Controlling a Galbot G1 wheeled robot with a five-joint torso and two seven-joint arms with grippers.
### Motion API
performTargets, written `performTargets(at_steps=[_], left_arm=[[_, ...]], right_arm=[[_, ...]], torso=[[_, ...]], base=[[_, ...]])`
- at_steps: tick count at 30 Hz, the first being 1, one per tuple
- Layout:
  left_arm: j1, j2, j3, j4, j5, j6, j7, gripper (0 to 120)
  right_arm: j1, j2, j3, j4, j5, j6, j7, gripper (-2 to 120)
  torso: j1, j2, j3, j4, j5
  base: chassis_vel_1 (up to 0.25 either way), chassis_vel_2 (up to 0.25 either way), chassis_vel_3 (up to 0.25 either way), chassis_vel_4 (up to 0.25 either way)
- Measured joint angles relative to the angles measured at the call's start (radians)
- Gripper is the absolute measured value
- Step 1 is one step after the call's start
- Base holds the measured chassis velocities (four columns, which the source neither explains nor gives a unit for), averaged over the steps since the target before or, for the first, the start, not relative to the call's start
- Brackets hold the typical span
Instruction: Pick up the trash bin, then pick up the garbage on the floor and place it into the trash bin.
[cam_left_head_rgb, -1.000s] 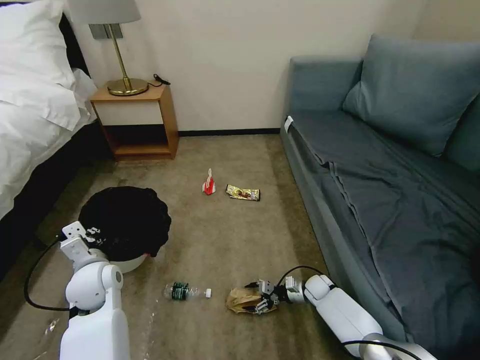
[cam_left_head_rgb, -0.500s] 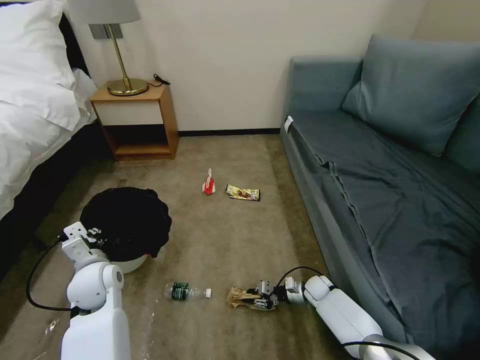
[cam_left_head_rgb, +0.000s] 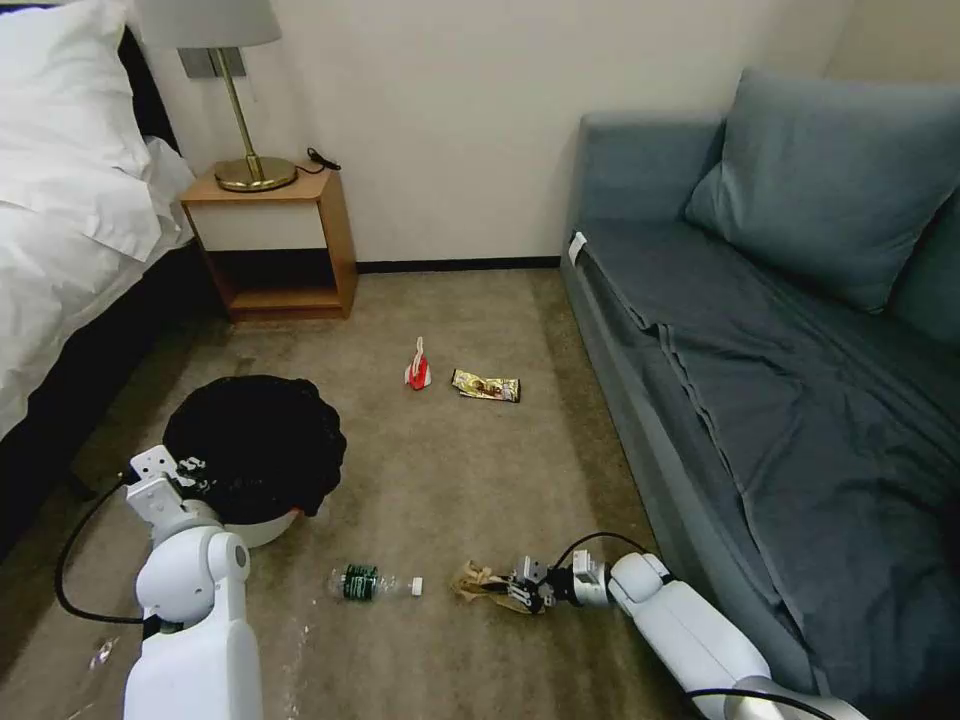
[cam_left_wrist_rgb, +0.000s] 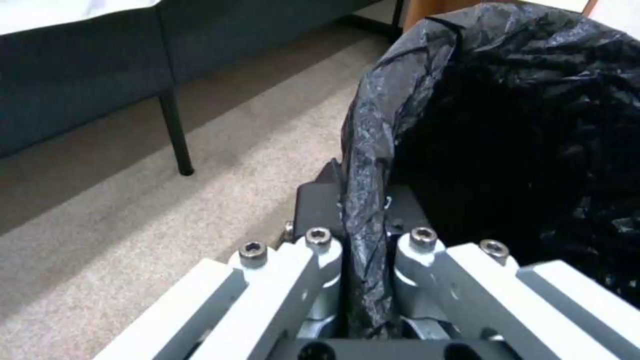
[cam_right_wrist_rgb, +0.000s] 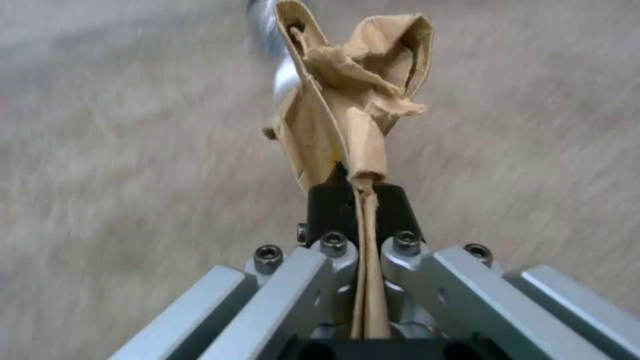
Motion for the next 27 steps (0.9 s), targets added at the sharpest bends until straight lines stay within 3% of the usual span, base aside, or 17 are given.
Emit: performTargets(at_steps=[3, 13, 15, 17, 18, 19, 21, 27], left_arm=[[0.000, 0.000, 0.000, 0.002, -0.001, 0.000, 0.000, 4], [-0.028, -0.002, 0.025, 0.035, -0.005, -0.005, 0.001, 4], [-0.043, -0.001, 0.037, 0.047, -0.003, 0.001, 0.000, 4], [-0.047, -0.001, 0.041, 0.052, -0.003, 0.002, 0.000, 4], [-0.055, -0.001, 0.049, 0.060, -0.002, 0.003, -0.002, 4], [-0.055, -0.001, 0.049, 0.060, -0.002, 0.003, -0.002, 4], [-0.065, -0.002, 0.065, 0.070, 0.001, 0.003, -0.007, 4], [-0.074, -0.005, 0.095, 0.073, 0.008, 0.004, -0.012, 4]], right_arm=[[0.005, -0.004, -0.002, 0.024, 0.033, -0.005, 0.009, 0], [0.092, 0.021, -0.020, 0.214, 0.232, -0.037, 0.214, 0], [0.121, 0.035, -0.026, 0.292, 0.319, -0.055, 0.306, 0], [0.131, 0.038, -0.031, 0.316, 0.336, -0.060, 0.337, 0], [0.151, 0.043, -0.049, 0.369, 0.359, -0.066, 0.409, 0], [0.151, 0.043, -0.049, 0.369, 0.359, -0.066, 0.409, 0], [0.183, 0.049, -0.104, 0.442, 0.389, -0.072, 0.531, 0], [0.247, 0.085, -0.217, 0.507, 0.409, -0.087, 0.681, 0]], torso=[[0.000, 0.000, 0.000, 0.0000, 0.0002], [0.000, 0.000, 0.000, 0.0003, -0.0001], [0.000, 0.000, 0.000, 0.0002, 0.0000], [0.000, 0.000, 0.000, 0.0002, -0.0002], [0.000, 0.000, 0.000, 0.0003, -0.0002], [0.000, 0.000, 0.000, 0.0003, -0.0002], [0.000, 0.000, 0.000, 0.0003, -0.0002], [0.000, 0.000, 0.000, 0.0001, 0.0000]], base=[[0.000, 0.000, 0.000, 0.000], [0.000, 0.000, 0.000, 0.000], [0.000, 0.000, 0.000, 0.000], [0.000, 0.000, 0.000, 0.000], [0.000, 0.000, 0.000, 0.000], [0.000, 0.000, 0.000, 0.000], [0.000, 0.000, 0.000, 0.000], [0.000, 0.000, 0.000, 0.000]])
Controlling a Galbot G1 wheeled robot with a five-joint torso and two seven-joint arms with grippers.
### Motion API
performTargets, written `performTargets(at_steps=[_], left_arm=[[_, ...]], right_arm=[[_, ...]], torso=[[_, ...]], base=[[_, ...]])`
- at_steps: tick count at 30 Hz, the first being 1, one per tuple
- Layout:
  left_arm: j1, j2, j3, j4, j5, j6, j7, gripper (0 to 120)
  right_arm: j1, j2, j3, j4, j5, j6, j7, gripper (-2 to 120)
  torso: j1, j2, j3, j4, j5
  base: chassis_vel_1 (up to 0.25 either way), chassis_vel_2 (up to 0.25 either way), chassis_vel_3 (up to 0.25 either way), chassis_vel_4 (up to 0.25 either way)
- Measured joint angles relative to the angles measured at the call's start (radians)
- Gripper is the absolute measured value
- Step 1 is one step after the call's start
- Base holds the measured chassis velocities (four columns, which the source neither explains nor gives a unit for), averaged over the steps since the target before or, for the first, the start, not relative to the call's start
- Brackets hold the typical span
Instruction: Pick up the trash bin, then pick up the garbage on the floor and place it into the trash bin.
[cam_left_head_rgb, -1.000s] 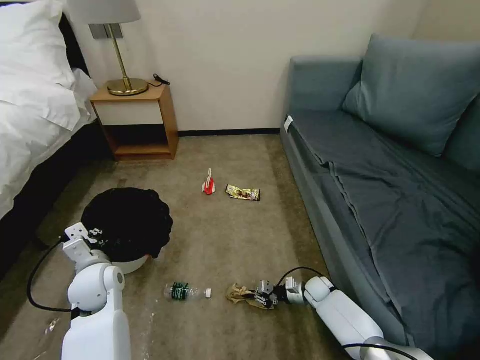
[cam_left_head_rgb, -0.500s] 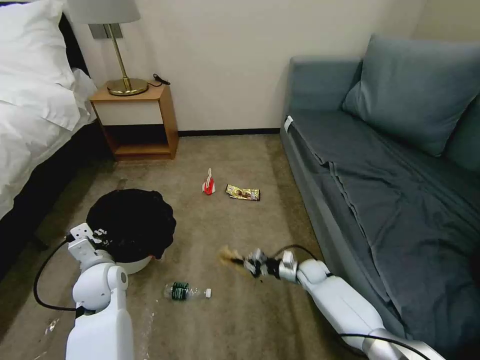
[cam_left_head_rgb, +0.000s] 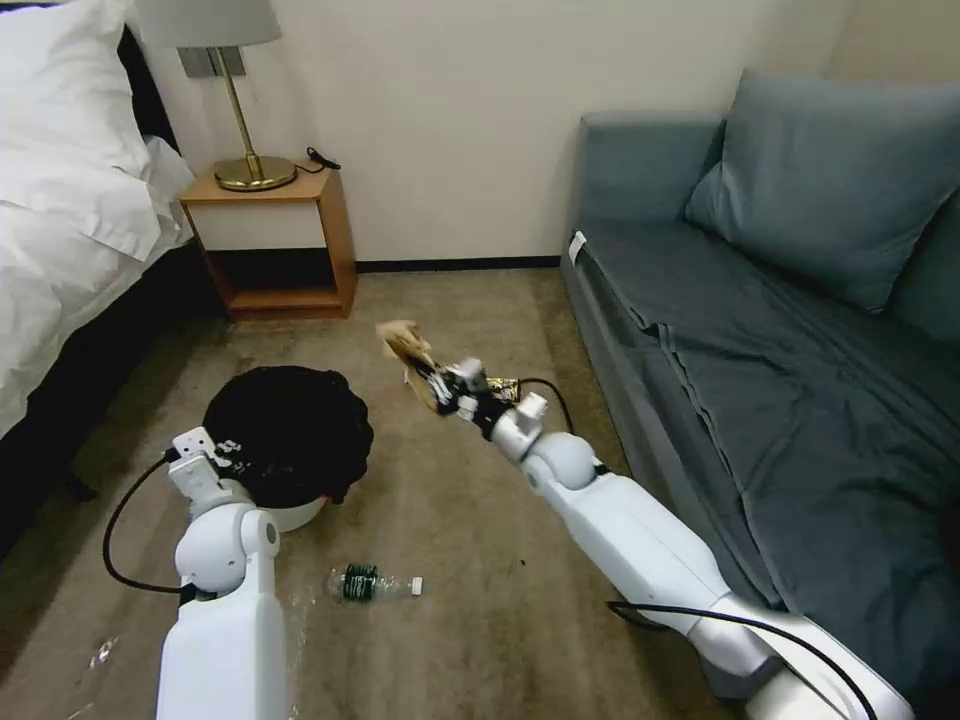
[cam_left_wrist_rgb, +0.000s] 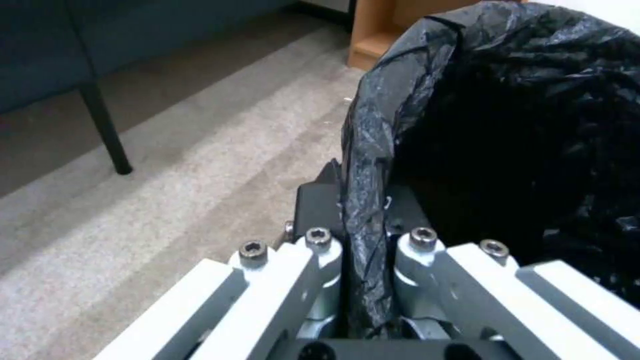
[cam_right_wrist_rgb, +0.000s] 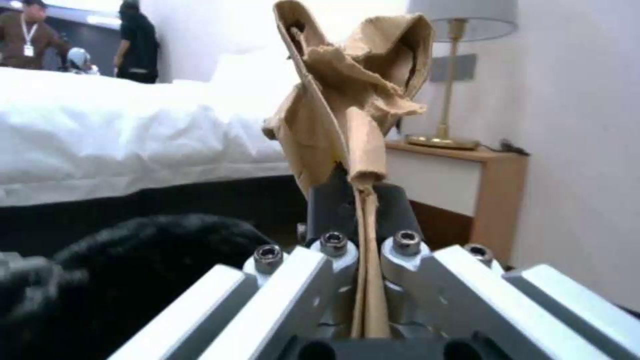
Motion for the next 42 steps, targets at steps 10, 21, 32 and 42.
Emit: performTargets(at_steps=[10, 21, 32, 42], left_arm=[[0.003, -0.009, 0.011, -0.013, 0.014, 0.003, -0.004, 4], [0.014, -0.022, 0.010, -0.025, 0.020, 0.003, -0.005, 4], [0.011, -0.038, 0.031, -0.020, 0.045, -0.001, -0.005, 4], [0.008, -0.042, 0.054, -0.017, 0.081, -0.006, -0.006, 4]], right_arm=[[0.127, 0.154, -0.126, -0.165, -0.017, 0.004, 0.048, 0], [0.170, 0.252, -0.136, -0.417, -0.080, 0.068, -0.013, 0], [0.137, 0.249, -0.119, -0.466, -0.124, 0.071, -0.019, 0], [0.137, 0.247, -0.134, -0.438, -0.132, 0.051, -0.025, 0]], torso=[[0.000, 0.000, 0.000, 0.0002, -0.0002], [0.000, 0.000, 0.000, -0.0002, -0.0001], [0.000, 0.000, 0.000, 0.0000, 0.0000], [0.000, 0.000, 0.000, 0.0001, 0.0001]], base=[[0.000, 0.000, 0.000, 0.000], [0.000, 0.000, 0.000, 0.000], [0.000, 0.000, 0.000, 0.000], [0.000, 0.000, 0.000, 0.000]])
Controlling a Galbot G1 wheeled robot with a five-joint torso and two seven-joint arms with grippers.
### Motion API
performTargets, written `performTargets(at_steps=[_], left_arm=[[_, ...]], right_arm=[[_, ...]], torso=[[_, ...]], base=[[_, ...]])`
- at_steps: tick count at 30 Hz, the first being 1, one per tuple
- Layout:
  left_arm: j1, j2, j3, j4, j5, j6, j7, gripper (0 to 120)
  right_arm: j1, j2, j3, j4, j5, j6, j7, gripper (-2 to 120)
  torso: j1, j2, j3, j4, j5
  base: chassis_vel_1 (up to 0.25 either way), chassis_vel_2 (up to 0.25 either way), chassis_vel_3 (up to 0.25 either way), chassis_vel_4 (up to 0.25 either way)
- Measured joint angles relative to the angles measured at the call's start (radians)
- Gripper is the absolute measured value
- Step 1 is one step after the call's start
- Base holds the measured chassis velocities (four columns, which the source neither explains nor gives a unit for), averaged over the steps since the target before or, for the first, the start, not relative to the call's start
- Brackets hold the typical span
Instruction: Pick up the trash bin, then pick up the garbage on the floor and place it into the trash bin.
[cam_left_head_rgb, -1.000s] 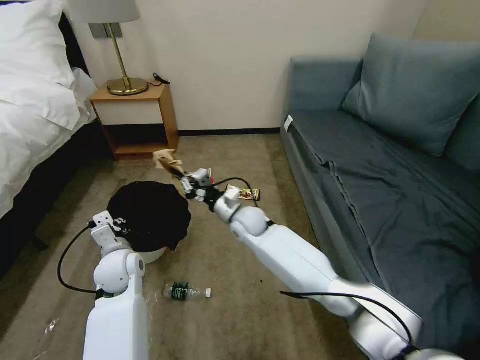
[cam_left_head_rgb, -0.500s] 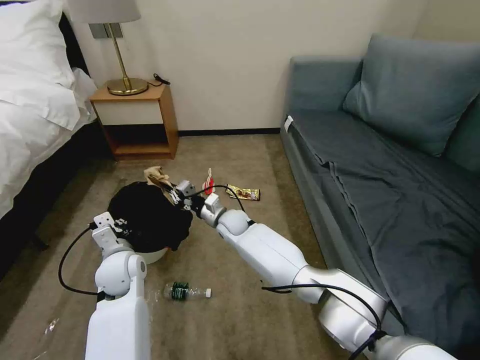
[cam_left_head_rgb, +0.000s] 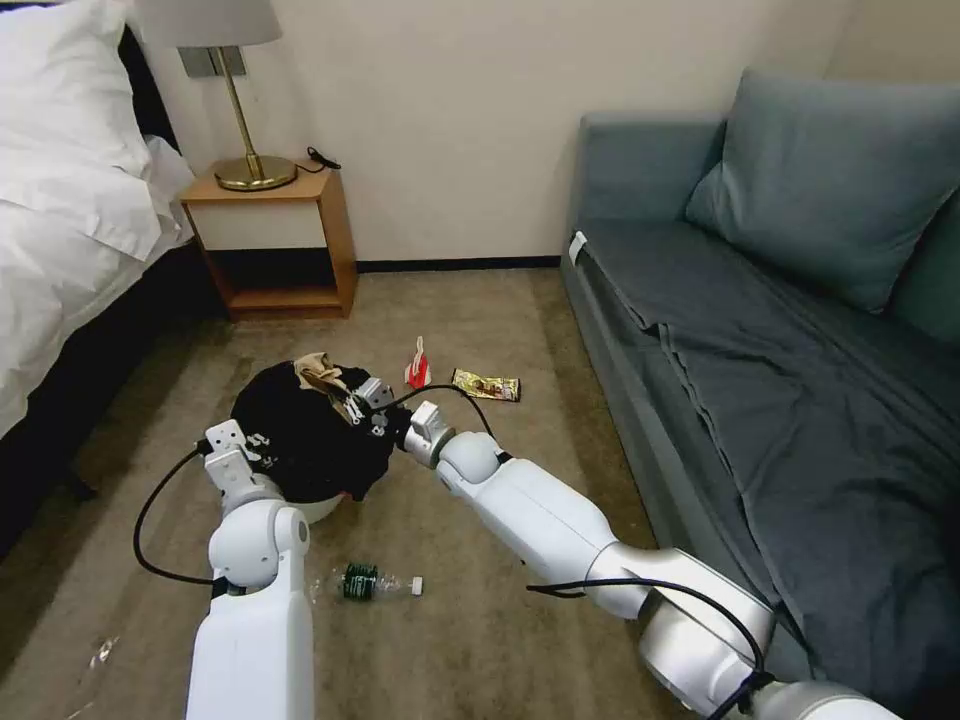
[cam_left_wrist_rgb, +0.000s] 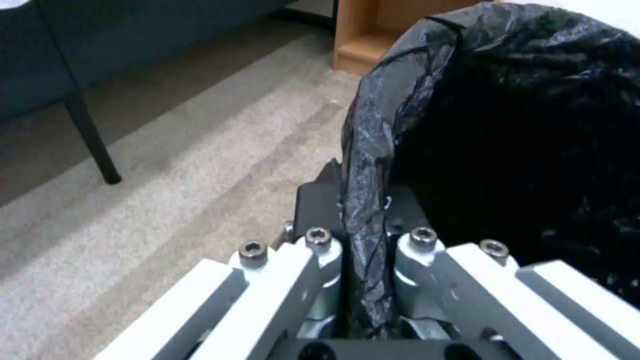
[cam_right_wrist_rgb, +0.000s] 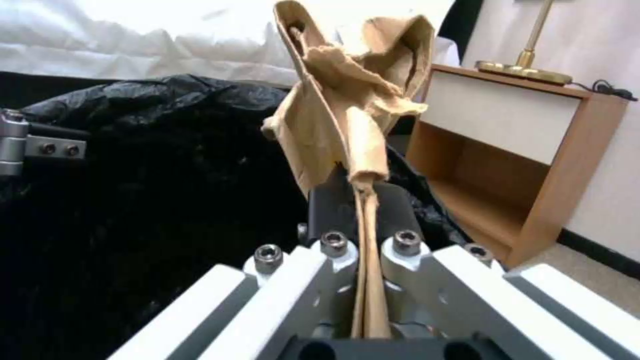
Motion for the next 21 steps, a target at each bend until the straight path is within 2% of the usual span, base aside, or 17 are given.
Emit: performTargets(at_steps=[11, 16, 17, 19, 21], left_arm=[[0.006, -0.001, -0.004, -0.014, 0.003, 0.000, -0.003, 4], [0.008, -0.001, -0.009, -0.017, 0.003, 0.000, -0.004, 4], [0.008, -0.001, -0.009, -0.017, 0.003, 0.000, -0.004, 4], [0.009, -0.001, -0.010, -0.013, 0.003, -0.002, -0.004, 4], [0.010, 0.000, -0.010, -0.011, 0.003, -0.003, -0.004, 4]], right_arm=[[-0.030, -0.001, -0.033, 0.005, -0.023, -0.014, -0.004, 2], [-0.032, -0.001, -0.036, 0.014, -0.038, -0.021, 0.003, 25], [-0.032, -0.001, -0.036, 0.014, -0.038, -0.021, 0.003, 25], [-0.030, -0.001, -0.037, 0.014, -0.039, -0.022, 0.003, 36], [-0.030, -0.001, -0.037, 0.015, -0.039, -0.022, 0.003, 39]], torso=[[0.000, 0.000, 0.000, 0.0000, 0.0000], [0.000, 0.000, 0.000, 0.0000, 0.0000], [0.000, 0.000, 0.000, 0.0000, 0.0000], [0.000, 0.000, 0.000, 0.0000, 0.0000], [0.000, 0.000, 0.000, 0.0000, -0.0001]], base=[[0.000, 0.000, 0.000, 0.000], [0.000, 0.000, 0.000, 0.000], [0.000, 0.000, 0.000, 0.000], [0.000, 0.000, 0.000, 0.000], [0.000, 0.000, 0.000, 0.000]])
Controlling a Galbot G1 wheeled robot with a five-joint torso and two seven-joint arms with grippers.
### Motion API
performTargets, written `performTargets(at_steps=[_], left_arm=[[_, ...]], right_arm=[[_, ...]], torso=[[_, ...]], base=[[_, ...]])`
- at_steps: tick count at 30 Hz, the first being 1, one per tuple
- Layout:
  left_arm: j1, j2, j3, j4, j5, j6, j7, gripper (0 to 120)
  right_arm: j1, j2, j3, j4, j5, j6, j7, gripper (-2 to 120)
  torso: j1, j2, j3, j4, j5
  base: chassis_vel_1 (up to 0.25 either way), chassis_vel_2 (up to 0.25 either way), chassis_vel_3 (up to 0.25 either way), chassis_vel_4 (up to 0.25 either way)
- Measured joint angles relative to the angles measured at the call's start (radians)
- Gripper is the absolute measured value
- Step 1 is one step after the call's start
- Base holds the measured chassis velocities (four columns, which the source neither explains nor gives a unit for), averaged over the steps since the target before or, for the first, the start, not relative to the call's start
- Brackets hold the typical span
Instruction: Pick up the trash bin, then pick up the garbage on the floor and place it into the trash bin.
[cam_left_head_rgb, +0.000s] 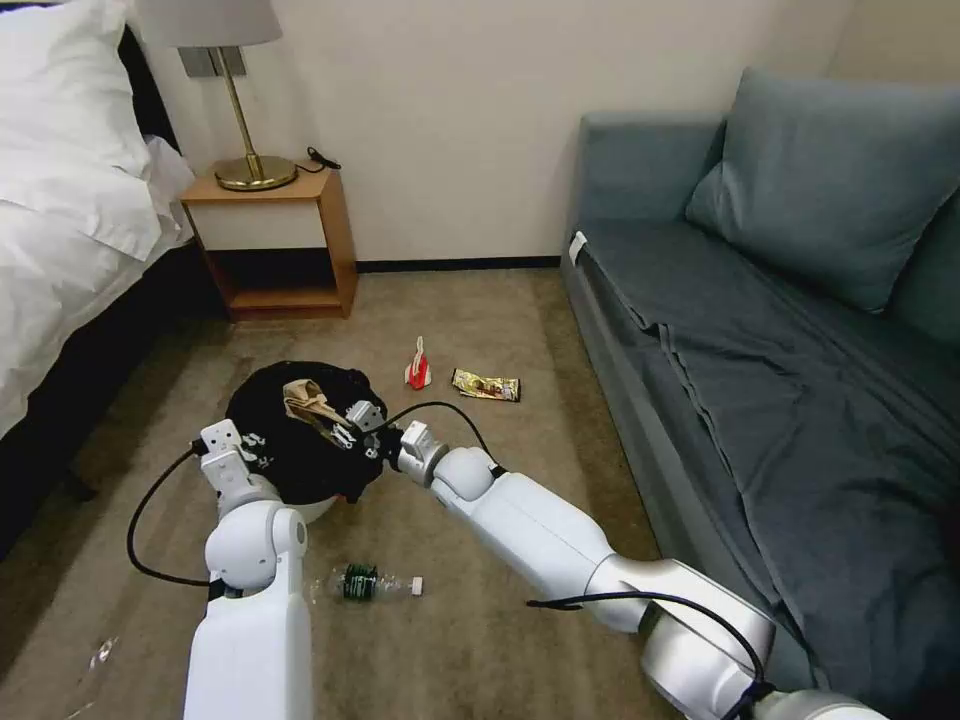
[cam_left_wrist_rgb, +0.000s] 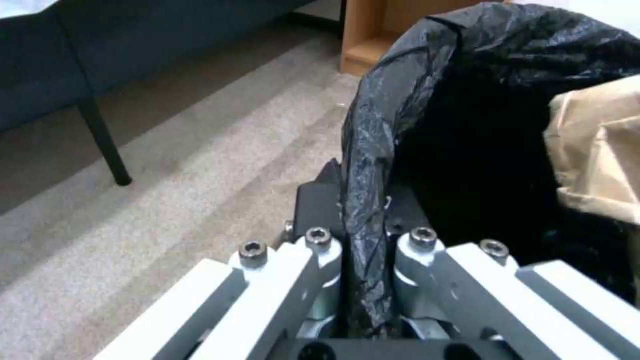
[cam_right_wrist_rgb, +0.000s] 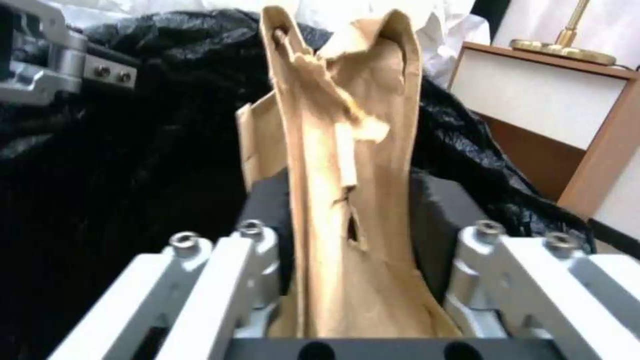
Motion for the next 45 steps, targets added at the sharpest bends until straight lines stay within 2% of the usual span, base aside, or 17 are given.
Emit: performTargets(at_steps=[1, 2, 5, 6, 8, 12, 13, 17, 23, 26, 28, 34, 39, 45], left_arm=[[0.000, 0.000, 0.000, 0.002, 0.000, -0.001, 0.000, 4], [0.000, 0.000, 0.000, 0.002, 0.000, -0.001, 0.000, 4], [-0.001, 0.000, -0.002, 0.004, 0.000, -0.002, 0.000, 4], [-0.001, 0.000, -0.002, 0.004, 0.000, -0.002, 0.000, 4], [-0.003, 0.000, -0.002, 0.006, 0.000, -0.002, 0.000, 4], [-0.004, 0.000, -0.002, 0.006, 0.000, -0.002, 0.000, 4], [-0.005, 0.000, -0.002, 0.007, 0.001, -0.002, -0.001, 4], [-0.007, 0.000, -0.002, 0.012, 0.002, -0.002, -0.001, 4], [-0.007, 0.000, -0.003, 0.012, 0.002, -0.003, -0.001, 4], [-0.004, 0.000, -0.007, 0.006, 0.002, -0.003, -0.001, 4], [0.002, 0.000, -0.018, -0.004, -0.003, -0.004, 0.000, 4], [0.005, 0.000, -0.028, -0.012, -0.017, -0.007, 0.002, 4], [0.006, 0.000, -0.029, -0.018, -0.024, -0.006, 0.003, 4], [0.007, 0.000, -0.029, -0.018, -0.024, -0.005, 0.004, 4]], right_arm=[[0.000, 0.000, -0.001, 0.001, 0.000, 0.000, 0.000, 44], [0.000, 0.000, -0.001, 0.001, 0.000, 0.000, 0.000, 44], [-0.002, 0.000, -0.002, 0.008, -0.001, -0.001, 0.003, 62], [-0.002, 0.000, -0.002, 0.008, -0.001, -0.001, 0.003, 62], [-0.001, 0.000, -0.001, 0.013, 0.001, -0.002, 0.004, 73], [-0.001, 0.000, -0.001, 0.013, 0.001, -0.002, 0.004, 74], [0.002, 0.000, 0.001, 0.015, 0.002, -0.002, 0.005, 88], [0.009, 0.000, 0.019, 0.024, 0.006, -0.002, 0.012, 99], [0.028, 0.000, 0.064, 0.041, 0.007, -0.014, 0.030, 100], [0.056, 0.000, 0.116, 0.031, -0.035, -0.033, 0.046, 100], [0.090, 0.000, 0.170, -0.007, -0.151, -0.081, 0.081, 100], [0.060, 0.000, 0.202, -0.039, -0.291, -0.169, 0.092, 100], [0.012, -0.006, 0.237, -0.068, -0.361, -0.205, 0.053, 100], [-0.050, -0.039, 0.254, -0.108, -0.437, -0.202, -0.006, 100]], torso=[[0.000, 0.000, 0.000, 0.0000, 0.0000], [0.000, 0.000, 0.000, 0.0000, 0.0000], [0.000, 0.000, 0.000, 0.0000, 0.0000], [0.000, 0.000, 0.000, 0.0000, 0.0000], [0.000, 0.000, 0.000, 0.0000, 0.0000], [0.000, 0.000, 0.000, 0.0000, 0.0000], [0.000, 0.000, 0.000, 0.0000, 0.0000], [0.000, 0.000, 0.000, 0.0000, 0.0000], [0.000, 0.000, 0.000, 0.0000, 0.0000], [0.000, 0.000, 0.000, 0.0002, 0.0000], [0.000, 0.000, 0.000, -0.0002, 0.0000], [0.000, 0.000, 0.000, 0.0001, 0.0000], [0.000, 0.000, 0.000, 0.0002, 0.0002], [0.000, 0.000, 0.000, -0.0002, 0.0001]], base=[[0.000, 0.000, 0.000, 0.000], [0.000, 0.000, 0.000, 0.000], [0.000, 0.000, 0.000, 0.000], [0.000, 0.000, 0.000, 0.000], [0.000, 0.000, 0.000, 0.000], [0.000, 0.000, 0.000, 0.000], [0.000, 0.000, 0.000, 0.000], [0.000, 0.000, 0.000, 0.000], [0.000, 0.000, 0.000, 0.000], [0.000, 0.000, 0.000, 0.000], [0.000, 0.000, 0.000, 0.000], [0.000, 0.000, 0.000, 0.000], [0.000, 0.000, 0.000, 0.000], [0.000, 0.000, 0.000, 0.000]])
